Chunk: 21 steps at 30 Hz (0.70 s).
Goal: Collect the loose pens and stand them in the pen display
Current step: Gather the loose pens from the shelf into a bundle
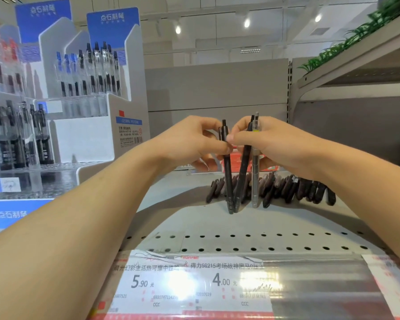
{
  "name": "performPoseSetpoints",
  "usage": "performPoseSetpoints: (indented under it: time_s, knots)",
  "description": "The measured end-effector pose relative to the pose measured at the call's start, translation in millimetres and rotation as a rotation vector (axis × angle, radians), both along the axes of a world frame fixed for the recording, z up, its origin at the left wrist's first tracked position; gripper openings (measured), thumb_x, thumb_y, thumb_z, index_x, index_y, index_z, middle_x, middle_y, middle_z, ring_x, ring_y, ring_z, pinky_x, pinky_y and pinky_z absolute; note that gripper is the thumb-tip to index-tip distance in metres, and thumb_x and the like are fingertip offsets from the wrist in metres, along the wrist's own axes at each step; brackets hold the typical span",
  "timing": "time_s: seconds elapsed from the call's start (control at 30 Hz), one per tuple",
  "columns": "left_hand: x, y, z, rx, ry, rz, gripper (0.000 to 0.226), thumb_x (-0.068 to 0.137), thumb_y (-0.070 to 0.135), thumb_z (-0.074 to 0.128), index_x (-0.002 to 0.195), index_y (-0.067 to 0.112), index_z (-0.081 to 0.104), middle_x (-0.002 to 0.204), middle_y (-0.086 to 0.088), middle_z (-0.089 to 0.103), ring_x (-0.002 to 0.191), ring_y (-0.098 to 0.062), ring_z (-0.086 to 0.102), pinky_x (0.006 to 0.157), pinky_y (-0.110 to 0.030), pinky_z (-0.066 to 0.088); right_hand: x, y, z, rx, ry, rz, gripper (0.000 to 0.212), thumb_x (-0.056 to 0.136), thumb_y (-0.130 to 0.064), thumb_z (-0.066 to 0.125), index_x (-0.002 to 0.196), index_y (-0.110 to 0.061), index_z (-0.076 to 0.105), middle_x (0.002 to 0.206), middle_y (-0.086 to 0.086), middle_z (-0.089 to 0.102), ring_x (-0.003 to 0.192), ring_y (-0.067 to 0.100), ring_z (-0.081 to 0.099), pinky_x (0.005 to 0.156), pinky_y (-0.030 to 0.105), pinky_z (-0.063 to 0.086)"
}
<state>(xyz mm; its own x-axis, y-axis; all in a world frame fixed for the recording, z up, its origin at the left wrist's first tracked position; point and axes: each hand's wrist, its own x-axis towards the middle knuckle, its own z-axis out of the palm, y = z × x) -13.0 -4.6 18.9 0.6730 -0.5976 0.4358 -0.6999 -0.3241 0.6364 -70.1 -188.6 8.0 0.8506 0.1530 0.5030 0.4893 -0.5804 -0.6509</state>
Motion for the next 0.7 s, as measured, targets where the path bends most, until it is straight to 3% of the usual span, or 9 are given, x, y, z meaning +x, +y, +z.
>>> performPoseSetpoints:
  time_s: [0.13,0.27,0.4,0.5,0.63,0.7]
  knots:
    - [0,1,-1,0.038,-0.048,-0.046,0.014,0.085,0.016,0.075,0.096,0.008,0.073,0.088,-0.012,0.076,0.069,-0.015,0.072,0.063,-0.025,0.059,-2,3,0,-0.036,-0.050,-0.010,0.027,0.093,-0.046,0.069,0.083,-0.023,0.060,0.083,0.010,0.055,0.077,0.023,0.052,0.074,0.044,0.049]
    - [-3,-3,-1,0.104,-0.101,-0.054,0.006,0.085,0.021,0.077,0.090,0.017,0.079,0.081,-0.005,0.077,0.066,-0.012,0.071,0.063,-0.023,0.059,-2,2,2,-0.048,-0.079,-0.049,0.031,0.088,-0.046,0.074,0.072,-0.025,0.059,0.074,0.007,0.061,0.068,0.018,0.061,0.071,0.037,0.053]
    - [2,-7,-4,0.188,-0.011,-0.065,0.023,0.089,0.024,0.062,0.092,0.005,0.076,0.083,-0.008,0.076,0.063,-0.018,0.069,0.067,-0.032,0.059,-3,1,2,-0.089,-0.079,-0.066,0.024,0.091,-0.035,0.071,0.086,-0.013,0.066,0.074,0.005,0.072,0.068,0.017,0.070,0.073,0.038,0.059]
    - [16,-10,-7,0.176,-0.012,0.084,0.029,0.093,0.015,0.049,0.086,0.009,0.076,0.079,-0.006,0.075,0.056,-0.016,0.062,0.061,-0.029,0.054,-3,1,2,-0.056,-0.060,-0.055,0.018,0.092,-0.027,0.067,0.080,-0.014,0.062,0.073,0.006,0.067,0.069,0.017,0.064,0.076,0.042,0.057]
    - [38,-19,-25,0.447,-0.126,0.317,0.023,0.100,0.030,0.050,0.108,0.017,0.067,0.088,-0.001,0.072,0.061,-0.014,0.065,0.054,-0.024,0.053,-3,2,3,-0.017,-0.069,-0.034,0.022,0.091,-0.020,0.061,0.069,-0.022,0.058,0.065,-0.009,0.063,0.063,0.009,0.061,0.070,0.029,0.049]
    - [45,-24,-34,0.620,-0.115,0.340,0.026,0.099,0.036,0.053,0.118,0.020,0.064,0.099,-0.002,0.071,0.078,-0.018,0.068,0.067,-0.029,0.056,-3,2,4,-0.041,-0.074,-0.015,0.028,0.091,-0.019,0.060,0.063,-0.025,0.056,0.061,-0.012,0.059,0.059,0.009,0.054,0.069,0.030,0.045]
